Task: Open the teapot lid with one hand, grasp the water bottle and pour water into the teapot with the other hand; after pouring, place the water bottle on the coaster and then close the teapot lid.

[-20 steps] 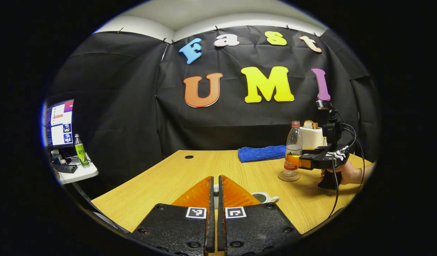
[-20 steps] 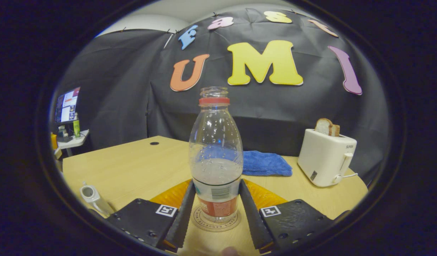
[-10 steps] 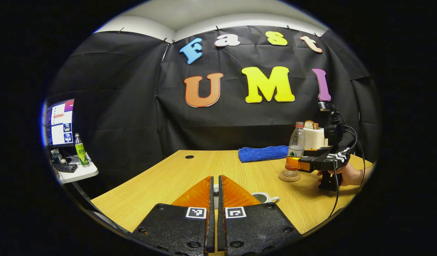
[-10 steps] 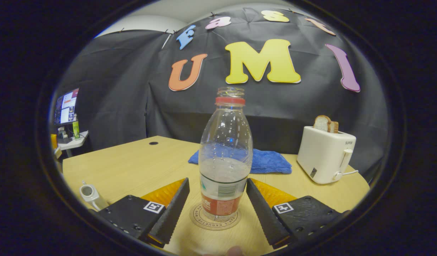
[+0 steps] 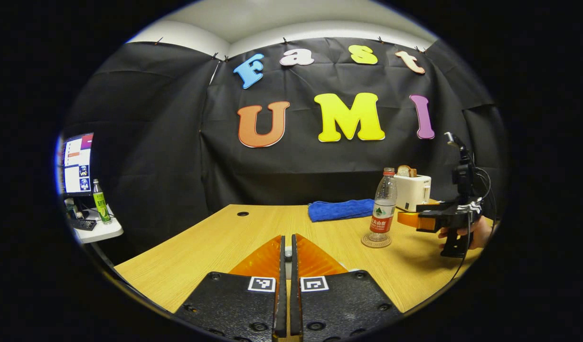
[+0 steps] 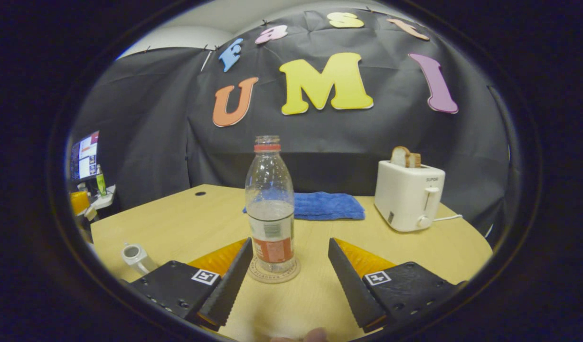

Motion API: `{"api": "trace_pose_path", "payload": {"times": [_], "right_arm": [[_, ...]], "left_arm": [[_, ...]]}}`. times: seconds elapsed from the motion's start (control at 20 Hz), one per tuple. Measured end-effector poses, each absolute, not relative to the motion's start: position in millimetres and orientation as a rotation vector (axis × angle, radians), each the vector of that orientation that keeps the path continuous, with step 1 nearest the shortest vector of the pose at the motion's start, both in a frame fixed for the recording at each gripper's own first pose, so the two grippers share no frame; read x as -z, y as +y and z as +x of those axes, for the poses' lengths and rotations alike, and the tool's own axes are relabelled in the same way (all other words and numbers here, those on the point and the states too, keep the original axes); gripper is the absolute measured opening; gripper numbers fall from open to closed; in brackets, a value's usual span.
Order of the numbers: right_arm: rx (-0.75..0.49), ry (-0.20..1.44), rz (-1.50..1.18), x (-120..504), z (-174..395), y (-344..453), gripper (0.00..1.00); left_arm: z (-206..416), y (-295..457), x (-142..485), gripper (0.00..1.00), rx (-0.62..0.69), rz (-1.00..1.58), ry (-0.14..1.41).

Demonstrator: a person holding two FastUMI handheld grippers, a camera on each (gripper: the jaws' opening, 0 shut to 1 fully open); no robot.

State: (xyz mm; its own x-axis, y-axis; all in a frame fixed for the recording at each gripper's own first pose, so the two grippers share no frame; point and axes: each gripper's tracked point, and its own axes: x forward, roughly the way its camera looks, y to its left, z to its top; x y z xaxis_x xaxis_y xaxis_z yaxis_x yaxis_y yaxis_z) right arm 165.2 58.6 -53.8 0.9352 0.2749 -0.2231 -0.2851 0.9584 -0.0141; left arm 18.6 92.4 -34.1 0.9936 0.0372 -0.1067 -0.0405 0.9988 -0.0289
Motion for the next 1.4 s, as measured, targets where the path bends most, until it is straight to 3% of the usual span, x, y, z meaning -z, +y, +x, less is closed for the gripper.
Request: {"api": "trace_pose_path", "payload": {"times": [0.3, 0.6, 1.4], "right_arm": [[-0.117, 0.164, -0.099, 37, 105, -11, 0.95], [-0.01, 0.129, -0.082, 33, 64, -60, 0.94], [0.017, 0.097, -0.091, 27, 54, -78, 0.95]], "left_arm": [[40, 45, 51, 0.05, 0.079, -0.036, 0.103], [52, 40, 76, 0.06, 0.078, -0.053, 0.142], [59, 42, 106, 0.07, 0.059, -0.097, 0.215]]}}
